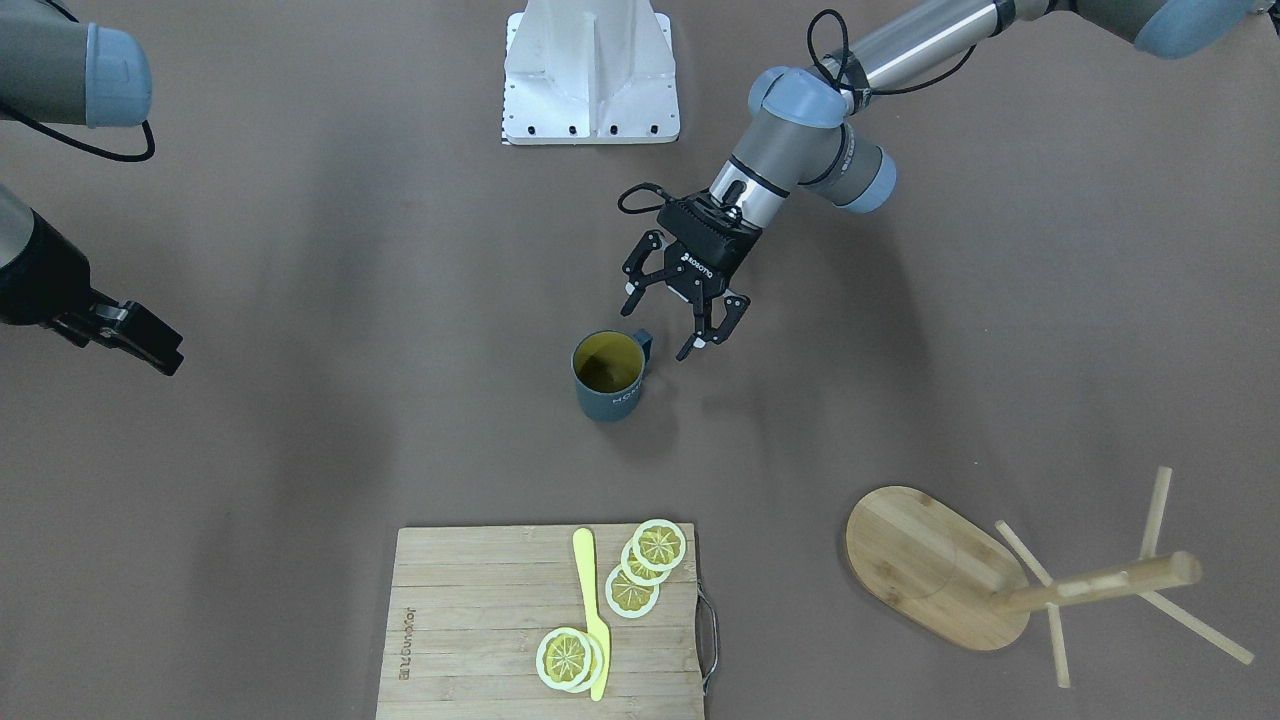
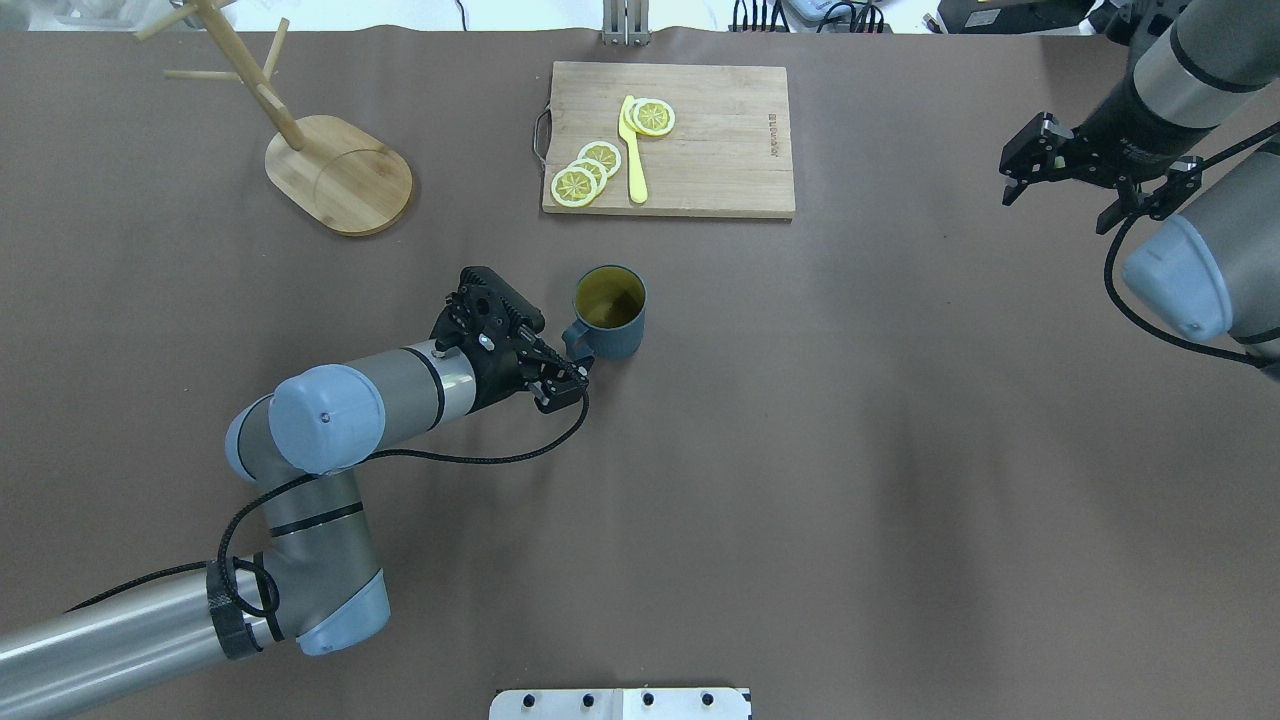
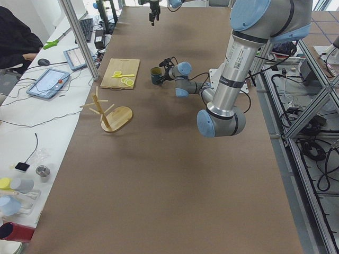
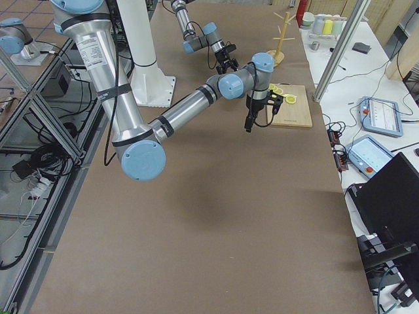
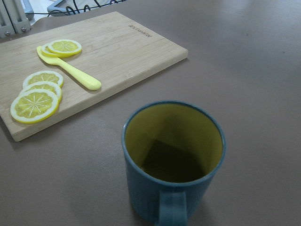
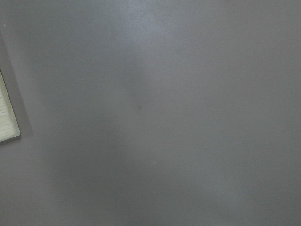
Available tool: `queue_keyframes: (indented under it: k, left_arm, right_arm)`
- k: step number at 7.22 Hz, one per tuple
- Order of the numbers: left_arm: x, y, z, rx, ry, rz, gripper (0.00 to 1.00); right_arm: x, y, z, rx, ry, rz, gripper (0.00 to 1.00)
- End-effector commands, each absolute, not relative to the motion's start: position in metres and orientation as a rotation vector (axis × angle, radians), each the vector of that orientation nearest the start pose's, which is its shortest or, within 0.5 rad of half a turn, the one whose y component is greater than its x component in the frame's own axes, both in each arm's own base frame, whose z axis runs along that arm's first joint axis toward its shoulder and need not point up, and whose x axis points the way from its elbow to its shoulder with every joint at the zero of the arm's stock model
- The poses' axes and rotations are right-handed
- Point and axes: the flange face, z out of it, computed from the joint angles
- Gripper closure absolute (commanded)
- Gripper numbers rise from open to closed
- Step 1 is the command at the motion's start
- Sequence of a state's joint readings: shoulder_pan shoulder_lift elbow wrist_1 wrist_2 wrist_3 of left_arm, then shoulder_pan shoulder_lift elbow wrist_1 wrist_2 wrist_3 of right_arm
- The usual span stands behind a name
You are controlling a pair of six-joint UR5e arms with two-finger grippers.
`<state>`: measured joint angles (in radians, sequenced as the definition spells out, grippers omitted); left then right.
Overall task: Hang cup on storage rack
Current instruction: 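Reach the left gripper to the blue mug and grasp its handle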
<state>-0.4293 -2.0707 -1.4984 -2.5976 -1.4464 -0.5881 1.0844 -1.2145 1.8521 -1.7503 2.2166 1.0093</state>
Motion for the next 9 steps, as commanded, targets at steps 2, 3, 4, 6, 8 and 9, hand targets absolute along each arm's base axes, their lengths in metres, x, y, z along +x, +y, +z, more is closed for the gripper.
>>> queue_keyframes:
  k: [2,3,4,6,8,9]
  left_arm:
    - [0.568,-0.42,0.292,1.025,1.049,0.353,0.25]
    - [0.568,-0.42,0.291,1.03,1.055,0.351,0.26]
    - [0.567,-0.419,0.29,1.032,1.057,0.351,0.31]
    - [0.566,-0.418,0.287,1.031,1.068,0.346,0.56]
    - [0.564,-0.417,0.285,1.042,1.089,0.344,0.83]
    - [0.56,-0.416,0.281,1.06,1.113,0.338,1.0]
  right_arm:
    - [-0.211,-0.554,0.354,-0.109,-0.768,0.348,0.0]
    - [-0.211,-0.554,0.354,-0.109,-0.768,0.348,0.0]
    - [-0.211,-0.554,0.354,-0.109,-0.768,0.348,0.0]
    - [-0.211,-0.554,0.354,-0.109,-0.768,0.348,0.0]
    - [-0.211,-0.554,0.353,-0.113,-0.771,0.354,0.0]
    - [-0.212,-0.553,0.352,-0.117,-0.776,0.351,0.0]
